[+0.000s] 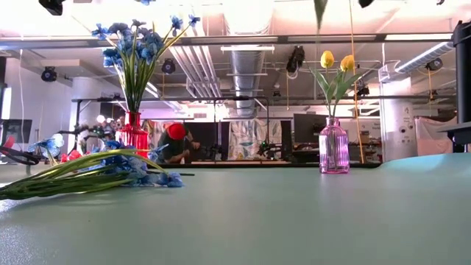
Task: Sort flowers into vase by color
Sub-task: Put the yellow tulip into the purple vase
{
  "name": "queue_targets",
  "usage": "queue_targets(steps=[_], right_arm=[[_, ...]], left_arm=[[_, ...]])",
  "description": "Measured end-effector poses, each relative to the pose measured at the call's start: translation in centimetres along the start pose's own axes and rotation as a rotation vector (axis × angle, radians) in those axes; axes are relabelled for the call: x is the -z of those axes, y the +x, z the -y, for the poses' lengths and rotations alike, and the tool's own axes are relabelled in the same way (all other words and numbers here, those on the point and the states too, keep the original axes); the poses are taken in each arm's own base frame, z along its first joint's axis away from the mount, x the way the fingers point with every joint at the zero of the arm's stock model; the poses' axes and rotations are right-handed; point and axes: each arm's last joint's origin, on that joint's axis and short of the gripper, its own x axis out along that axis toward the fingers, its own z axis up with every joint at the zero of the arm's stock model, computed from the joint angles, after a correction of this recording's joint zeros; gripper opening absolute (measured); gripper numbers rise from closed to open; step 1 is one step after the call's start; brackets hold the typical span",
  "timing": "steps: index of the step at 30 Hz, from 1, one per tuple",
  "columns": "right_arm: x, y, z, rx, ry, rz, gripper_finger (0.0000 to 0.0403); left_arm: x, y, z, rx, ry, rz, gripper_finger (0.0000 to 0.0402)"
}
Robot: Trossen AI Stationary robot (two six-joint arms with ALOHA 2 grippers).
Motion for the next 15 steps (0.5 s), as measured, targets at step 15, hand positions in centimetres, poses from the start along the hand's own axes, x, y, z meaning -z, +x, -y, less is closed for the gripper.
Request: queue_targets(steps=[15], right_arm=[[2.1, -0.8, 1.1, 0.206, -0.09, -0.012, 0.0013]], left_arm=[[0.0, 0.0, 0.0, 0.0, 0.0, 0.0, 0.0123]])
